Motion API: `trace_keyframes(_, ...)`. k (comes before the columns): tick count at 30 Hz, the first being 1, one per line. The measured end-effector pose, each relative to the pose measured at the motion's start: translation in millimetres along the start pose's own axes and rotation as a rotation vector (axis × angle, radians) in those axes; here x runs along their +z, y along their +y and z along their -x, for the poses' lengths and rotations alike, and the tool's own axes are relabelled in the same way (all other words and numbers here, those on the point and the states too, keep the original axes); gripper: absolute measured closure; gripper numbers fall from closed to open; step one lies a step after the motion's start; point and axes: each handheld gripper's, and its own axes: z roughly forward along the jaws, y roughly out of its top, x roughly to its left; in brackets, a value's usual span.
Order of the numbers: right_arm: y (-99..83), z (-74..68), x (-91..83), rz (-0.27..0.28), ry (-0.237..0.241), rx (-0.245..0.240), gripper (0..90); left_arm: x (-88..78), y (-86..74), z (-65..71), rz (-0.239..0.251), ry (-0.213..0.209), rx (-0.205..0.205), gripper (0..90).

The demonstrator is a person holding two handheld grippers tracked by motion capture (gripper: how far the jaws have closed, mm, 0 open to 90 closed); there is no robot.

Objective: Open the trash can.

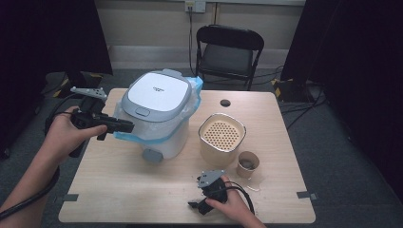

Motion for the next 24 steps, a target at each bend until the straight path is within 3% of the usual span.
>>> trace_keyframes(8,0.0,0.2,-0.1,0.0,0.001,-0.002,8.0,2.9,16.3,2.0,0.008,0.006,0.001,81.2)
trace_keyframes(14,0.0,0.1,-0.1,-0.001,0.001,-0.001,8.0,6.5,30.6,1.5,0.008,0.037,0.007,81.2)
trace_keyframes(24,0.0,0.0,-0.1,-0.001,0.001,0.0,8.0,19.3,43.2,-10.8,0.01,0.057,-0.021,83.3)
